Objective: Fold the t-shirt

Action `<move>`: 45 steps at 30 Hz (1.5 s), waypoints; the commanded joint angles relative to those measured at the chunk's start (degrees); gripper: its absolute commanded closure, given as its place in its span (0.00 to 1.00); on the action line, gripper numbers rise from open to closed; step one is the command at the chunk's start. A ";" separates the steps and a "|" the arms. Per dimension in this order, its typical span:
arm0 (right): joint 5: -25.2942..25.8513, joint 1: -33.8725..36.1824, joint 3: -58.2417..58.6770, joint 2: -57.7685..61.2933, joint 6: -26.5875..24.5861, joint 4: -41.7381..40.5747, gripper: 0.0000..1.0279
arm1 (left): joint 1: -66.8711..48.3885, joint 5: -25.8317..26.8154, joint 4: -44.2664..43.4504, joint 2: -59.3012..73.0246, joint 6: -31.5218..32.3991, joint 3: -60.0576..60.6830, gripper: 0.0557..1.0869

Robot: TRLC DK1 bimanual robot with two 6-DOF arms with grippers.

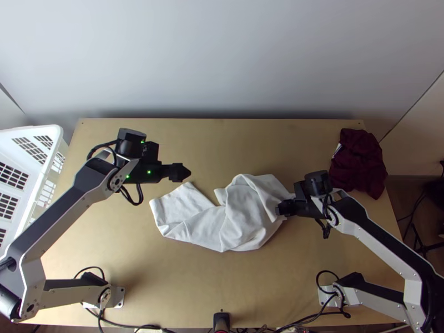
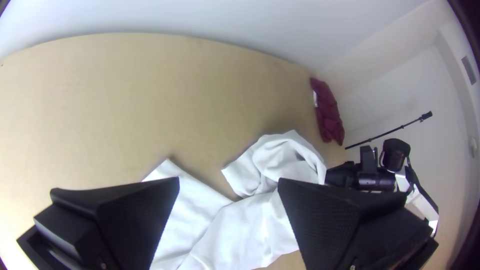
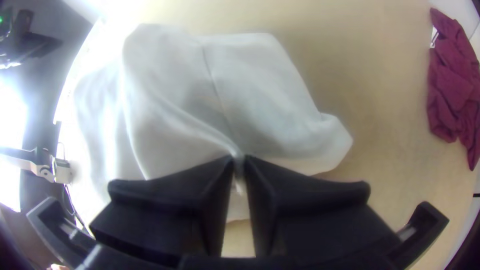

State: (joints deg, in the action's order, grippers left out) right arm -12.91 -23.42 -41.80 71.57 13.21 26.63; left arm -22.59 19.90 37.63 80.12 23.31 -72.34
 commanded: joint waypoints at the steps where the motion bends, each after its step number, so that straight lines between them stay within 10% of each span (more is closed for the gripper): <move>1: 0.07 -0.13 -0.21 -0.38 -0.56 -0.27 0.97 | 0.53 0.05 -0.54 -1.28 -0.20 2.55 0.07; 26: 10.97 1.71 -49.69 -1.26 -3.98 19.51 0.97 | -6.50 0.58 5.97 -12.53 -7.23 17.14 0.07; 45: 15.81 -2.60 -54.18 0.68 -2.14 19.51 0.97 | -25.49 -2.76 -0.27 -17.63 -15.31 29.09 0.07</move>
State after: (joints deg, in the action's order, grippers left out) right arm 2.42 -25.47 -95.09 71.96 10.20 46.02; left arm -43.86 19.99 42.96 60.51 12.23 -47.77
